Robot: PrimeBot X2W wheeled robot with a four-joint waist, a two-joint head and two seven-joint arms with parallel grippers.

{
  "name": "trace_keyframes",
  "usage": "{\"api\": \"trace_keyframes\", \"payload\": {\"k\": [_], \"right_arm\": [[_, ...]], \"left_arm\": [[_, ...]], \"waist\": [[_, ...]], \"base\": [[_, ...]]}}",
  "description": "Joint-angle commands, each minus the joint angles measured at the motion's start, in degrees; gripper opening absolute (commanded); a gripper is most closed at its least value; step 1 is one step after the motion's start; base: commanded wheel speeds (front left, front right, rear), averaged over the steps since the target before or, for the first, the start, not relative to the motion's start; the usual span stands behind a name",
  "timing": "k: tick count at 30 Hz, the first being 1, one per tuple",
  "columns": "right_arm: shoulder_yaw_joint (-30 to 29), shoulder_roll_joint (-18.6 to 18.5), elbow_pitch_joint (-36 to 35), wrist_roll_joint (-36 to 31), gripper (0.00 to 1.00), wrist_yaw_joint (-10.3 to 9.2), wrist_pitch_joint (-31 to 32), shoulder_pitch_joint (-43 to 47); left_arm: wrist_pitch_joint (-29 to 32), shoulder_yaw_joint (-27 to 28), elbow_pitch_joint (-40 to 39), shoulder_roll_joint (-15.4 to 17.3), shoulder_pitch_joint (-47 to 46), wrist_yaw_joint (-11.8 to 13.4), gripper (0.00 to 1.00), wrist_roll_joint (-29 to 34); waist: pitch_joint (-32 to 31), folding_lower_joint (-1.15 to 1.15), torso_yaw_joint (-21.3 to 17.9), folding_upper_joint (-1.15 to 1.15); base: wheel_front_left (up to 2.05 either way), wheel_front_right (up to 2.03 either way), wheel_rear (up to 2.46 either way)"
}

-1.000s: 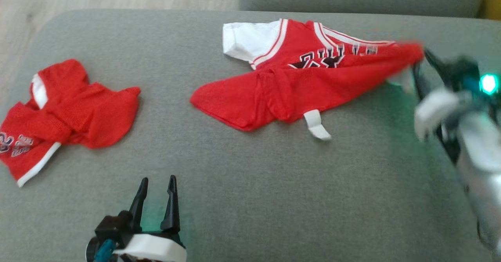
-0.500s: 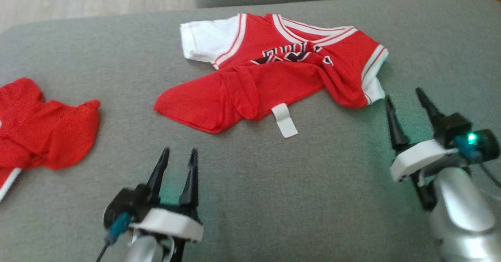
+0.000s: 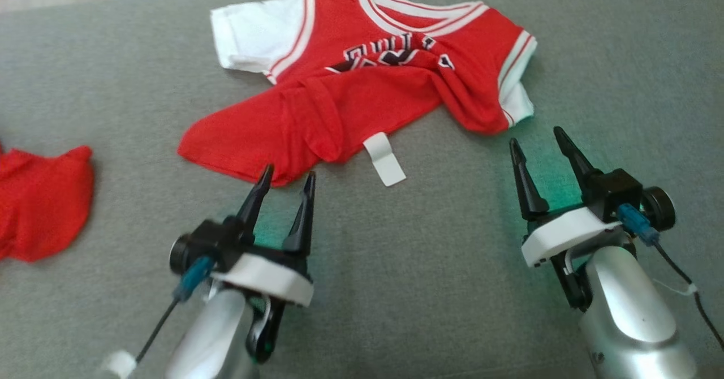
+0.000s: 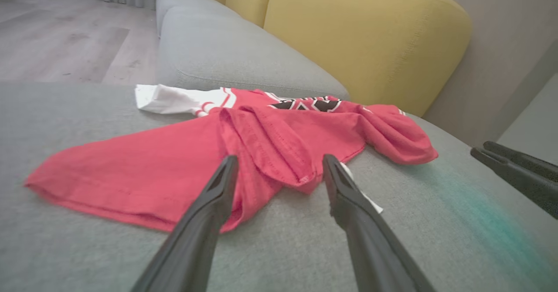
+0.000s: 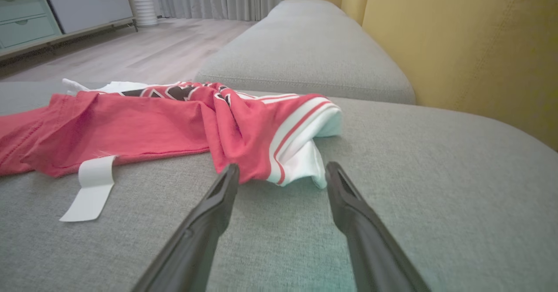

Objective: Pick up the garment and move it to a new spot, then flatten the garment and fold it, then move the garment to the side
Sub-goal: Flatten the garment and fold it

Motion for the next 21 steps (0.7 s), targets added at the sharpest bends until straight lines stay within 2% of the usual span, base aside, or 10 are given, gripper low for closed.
{"api": "trace_keyframes", "payload": {"k": [1,6,11,18,19,20,21], "right_arm": [[1.09,0.47,-1.96,0.32,1.00,-0.04,-0.37,-0.66],[1.02,0.74,-2.55,0.56,1.00,-0.04,-0.37,-1.62],[0.88,1.07,-2.83,1.00,1.00,-0.04,-0.37,-1.87],[-1.11,1.36,-3.27,1.46,1.00,-0.04,-0.37,-1.20],[-1.14,1.40,-3.20,1.64,1.00,-0.04,-0.37,-1.09],[-1.33,1.43,-3.15,1.81,1.00,-0.04,-0.37,-0.98],[-1.33,1.43,-3.15,1.81,1.00,-0.04,-0.37,-0.98]], "left_arm": [[-0.47,1.18,-1.10,0.20,-3.19,-0.12,1.00,-0.14],[-0.47,-0.27,1.71,0.20,-6.88,-0.18,1.00,0.76],[-0.47,0.94,5.51,0.20,-8.86,0.41,1.00,0.75],[-0.47,0.95,9.23,0.20,-9.76,0.85,1.00,1.10],[-0.47,0.55,9.58,0.20,-9.82,0.78,0.75,1.06],[-0.47,0.17,9.68,0.20,-9.87,0.72,0.29,0.80],[-0.47,0.17,9.68,0.20,-9.87,0.72,0.29,0.80]], "waist": [[1.13,0.00,-1.19,0.00],[3.53,0.00,-4.40,0.00],[5.26,0.00,-6.88,0.00],[5.94,0.00,-7.18,0.00],[5.79,0.00,-7.05,0.00],[5.66,0.00,-6.83,0.00],[5.66,0.00,-6.83,0.00]], "base": [[0.00,0.00,0.00],[0.00,0.00,0.00],[0.00,0.00,0.00],[0.00,0.00,0.00],[0.00,0.00,0.00],[0.00,0.00,0.00],[0.00,0.00,0.00]]}}
